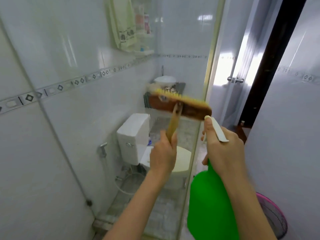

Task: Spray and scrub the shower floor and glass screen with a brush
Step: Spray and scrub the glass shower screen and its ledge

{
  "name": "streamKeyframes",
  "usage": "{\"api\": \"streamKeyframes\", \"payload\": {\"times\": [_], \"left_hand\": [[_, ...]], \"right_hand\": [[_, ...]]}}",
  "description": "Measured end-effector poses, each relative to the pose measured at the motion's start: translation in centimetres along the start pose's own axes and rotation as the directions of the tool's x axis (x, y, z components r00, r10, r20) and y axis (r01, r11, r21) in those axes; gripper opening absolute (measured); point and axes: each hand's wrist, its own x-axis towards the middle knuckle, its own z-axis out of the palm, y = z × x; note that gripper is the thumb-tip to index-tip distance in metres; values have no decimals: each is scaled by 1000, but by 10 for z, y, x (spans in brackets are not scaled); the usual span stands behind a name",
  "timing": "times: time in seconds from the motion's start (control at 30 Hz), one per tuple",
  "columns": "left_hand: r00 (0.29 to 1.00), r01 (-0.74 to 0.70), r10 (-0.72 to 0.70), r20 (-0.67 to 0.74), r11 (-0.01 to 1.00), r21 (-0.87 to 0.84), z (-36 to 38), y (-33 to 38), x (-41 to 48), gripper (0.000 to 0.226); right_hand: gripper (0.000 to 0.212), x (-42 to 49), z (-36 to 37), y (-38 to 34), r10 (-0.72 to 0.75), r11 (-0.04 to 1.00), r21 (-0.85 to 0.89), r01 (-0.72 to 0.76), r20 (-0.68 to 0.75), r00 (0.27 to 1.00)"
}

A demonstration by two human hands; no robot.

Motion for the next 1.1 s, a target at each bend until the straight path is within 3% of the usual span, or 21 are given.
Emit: {"api": "streamKeyframes", "payload": {"times": [0.1, 0.17, 0.37, 0.77, 0.93, 1.1], "left_hand": [[987, -89, 84, -138, 996, -29, -17, 36, 50, 35], [984, -101, 88, -155, 992, -75, -12, 28, 51, 36], [989, 95, -106, 103, 990, 106, 28, -67, -54, 42], [957, 254, -250, 151, 967, -11, 36, -74, -78, 52], [998, 51, -49, 31, 998, -47, 15, -5, -18, 40], [983, -131, 114, -145, 985, -111, -26, 70, 84, 28]], "right_hand": [[49, 5, 1, -8, -38, 999, 8, 38, -12, 999], [49, 10, 1, -13, -59, 998, 12, 59, -17, 998], [51, 33, 5, -25, -110, 993, -53, 110, 12, 994], [57, 37, 14, -16, -47, 995, -90, 51, 40, 998], [44, 38, 2, -25, -114, 991, -69, 114, 11, 993], [41, 44, -6, -40, -204, 979, 19, 205, -53, 978]]}}
